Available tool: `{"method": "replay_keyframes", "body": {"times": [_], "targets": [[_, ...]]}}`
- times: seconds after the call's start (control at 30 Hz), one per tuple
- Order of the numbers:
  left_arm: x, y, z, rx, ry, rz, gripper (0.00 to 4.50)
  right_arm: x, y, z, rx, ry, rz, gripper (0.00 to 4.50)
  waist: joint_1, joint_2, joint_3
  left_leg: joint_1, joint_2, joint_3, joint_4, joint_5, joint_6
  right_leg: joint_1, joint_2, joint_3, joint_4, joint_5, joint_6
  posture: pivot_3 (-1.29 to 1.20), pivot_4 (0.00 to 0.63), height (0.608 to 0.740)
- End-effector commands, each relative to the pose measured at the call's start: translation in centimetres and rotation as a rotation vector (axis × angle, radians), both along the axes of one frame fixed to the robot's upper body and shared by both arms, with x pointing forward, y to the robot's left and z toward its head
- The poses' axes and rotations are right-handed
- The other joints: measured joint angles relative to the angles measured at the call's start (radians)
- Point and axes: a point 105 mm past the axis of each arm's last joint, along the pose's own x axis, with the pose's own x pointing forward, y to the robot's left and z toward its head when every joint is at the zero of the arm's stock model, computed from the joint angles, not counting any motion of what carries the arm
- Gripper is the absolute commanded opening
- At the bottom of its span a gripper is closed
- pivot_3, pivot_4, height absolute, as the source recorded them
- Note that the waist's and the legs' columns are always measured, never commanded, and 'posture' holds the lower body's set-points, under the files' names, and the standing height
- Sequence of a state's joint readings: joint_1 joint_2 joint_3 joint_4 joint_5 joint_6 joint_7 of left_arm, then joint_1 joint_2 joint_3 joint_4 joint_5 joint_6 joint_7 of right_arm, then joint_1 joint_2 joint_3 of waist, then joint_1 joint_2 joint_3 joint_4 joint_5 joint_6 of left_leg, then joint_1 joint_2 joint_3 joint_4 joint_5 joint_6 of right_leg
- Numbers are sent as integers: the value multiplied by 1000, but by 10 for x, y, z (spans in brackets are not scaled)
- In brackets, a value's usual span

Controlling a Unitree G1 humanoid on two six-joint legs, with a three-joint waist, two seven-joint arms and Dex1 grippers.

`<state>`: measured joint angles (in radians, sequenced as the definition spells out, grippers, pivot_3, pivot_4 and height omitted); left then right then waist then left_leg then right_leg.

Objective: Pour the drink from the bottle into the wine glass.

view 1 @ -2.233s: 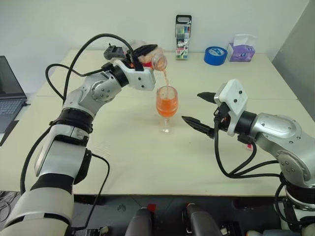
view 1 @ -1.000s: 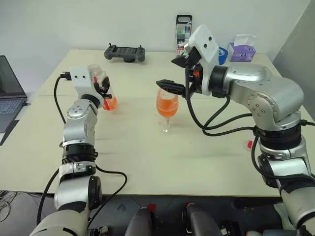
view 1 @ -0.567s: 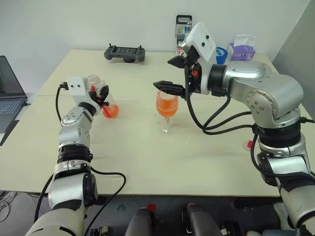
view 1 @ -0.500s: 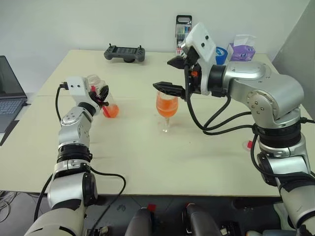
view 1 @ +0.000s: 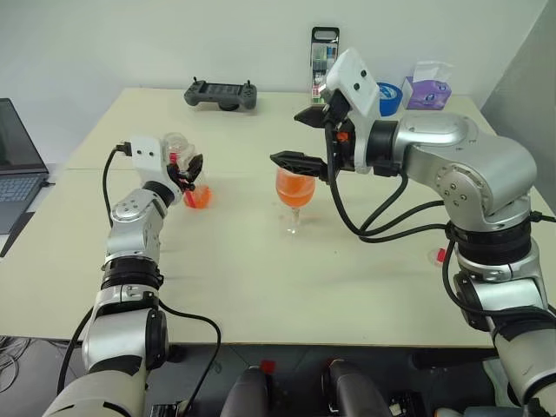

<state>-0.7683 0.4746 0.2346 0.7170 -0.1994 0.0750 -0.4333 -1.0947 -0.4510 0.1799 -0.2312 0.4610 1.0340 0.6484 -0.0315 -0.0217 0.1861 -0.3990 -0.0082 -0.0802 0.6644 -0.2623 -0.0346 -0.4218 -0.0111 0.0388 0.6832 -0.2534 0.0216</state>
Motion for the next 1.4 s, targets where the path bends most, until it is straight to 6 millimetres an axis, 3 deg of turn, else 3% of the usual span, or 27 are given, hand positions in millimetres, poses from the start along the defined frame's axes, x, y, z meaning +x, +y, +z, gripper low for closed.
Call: {"method": "replay_keyframes", "body": {"times": [0.03,0.07,0.33,0.53,0.8,0.97,1.13,1.27,1.4], "targets": [[-1,-1,3,27,-11,-1,4299,-4,-1,11,11,-56,0,4500,0,0,0,0,0,0,0,0,0,0,0,0,0,0,0,0,150,740],[-1,-2,2,28,-8,0,4466,-3,-1,11,11,-58,-2,4500,0,0,0,-1,0,0,0,0,0,-1,0,0,0,0,0,0,150,740],[-5,-4,-4,63,9,-5,4466,-3,-2,13,13,-66,-6,4500,0,0,0,-1,0,0,0,0,0,-1,0,0,0,0,0,0,150,740],[-14,-3,-9,52,13,6,4466,-3,-8,3,-19,-67,-10,4500,0,0,0,-1,0,0,-1,0,0,0,0,0,-1,0,0,0,150,740],[-46,-2,7,-64,-99,-11,4466,-6,-10,8,-1,-100,19,4500,0,0,0,-1,1,0,-1,0,0,-1,-1,0,-1,0,0,0,150,740],[-65,-7,-1,-54,-63,-5,4466,-3,-14,10,9,-112,7,4500,0,0,0,0,0,0,-1,0,0,0,-2,0,-2,0,0,0,150,740],[-82,-8,3,-42,-71,22,4466,-6,-20,14,34,-132,22,4500,1,0,0,0,0,0,-1,0,0,0,-2,0,-2,0,0,0,150,740],[-85,-7,33,-58,-153,24,4466,-15,-30,22,73,-147,55,4500,4,0,0,0,0,0,-1,0,0,1,-2,0,-2,0,0,0,150,740],[-88,-30,68,-53,-209,-147,4466,-20,-61,22,106,-104,-6,4500,8,0,0,-1,0,0,-1,0,0,1,-2,-1,-3,0,0,0,150,740]]}}
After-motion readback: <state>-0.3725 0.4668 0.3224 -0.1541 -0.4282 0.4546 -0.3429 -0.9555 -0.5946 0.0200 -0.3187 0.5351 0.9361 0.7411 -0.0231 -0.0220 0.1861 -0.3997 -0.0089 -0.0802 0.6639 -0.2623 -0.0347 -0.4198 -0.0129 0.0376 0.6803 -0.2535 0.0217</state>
